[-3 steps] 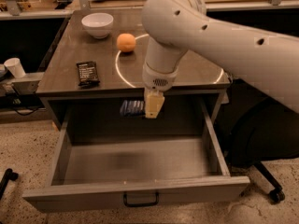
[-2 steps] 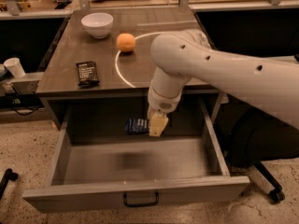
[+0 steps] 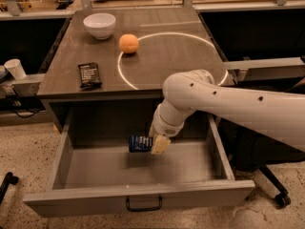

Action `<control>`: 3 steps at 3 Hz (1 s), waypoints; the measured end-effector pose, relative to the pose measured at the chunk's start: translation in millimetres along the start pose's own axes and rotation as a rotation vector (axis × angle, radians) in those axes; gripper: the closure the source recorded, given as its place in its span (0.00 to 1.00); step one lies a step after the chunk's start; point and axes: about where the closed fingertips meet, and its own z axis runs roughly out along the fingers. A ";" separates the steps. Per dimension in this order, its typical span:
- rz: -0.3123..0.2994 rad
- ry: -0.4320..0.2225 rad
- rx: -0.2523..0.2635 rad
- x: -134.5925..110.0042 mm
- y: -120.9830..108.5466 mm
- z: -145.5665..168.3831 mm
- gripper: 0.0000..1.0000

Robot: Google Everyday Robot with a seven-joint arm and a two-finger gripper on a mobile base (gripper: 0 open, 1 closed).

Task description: Place rxbar blueberry into top drawer

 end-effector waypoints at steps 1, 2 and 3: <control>-0.012 -0.019 0.015 1.6 -2.1 14.2 1.00; -0.002 -0.021 0.033 3.9 -0.2 26.6 0.73; -0.002 -0.021 0.033 3.9 -0.2 26.6 0.50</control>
Offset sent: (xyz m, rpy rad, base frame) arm 0.0031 0.0050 -0.0392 0.0279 -0.0461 -0.0304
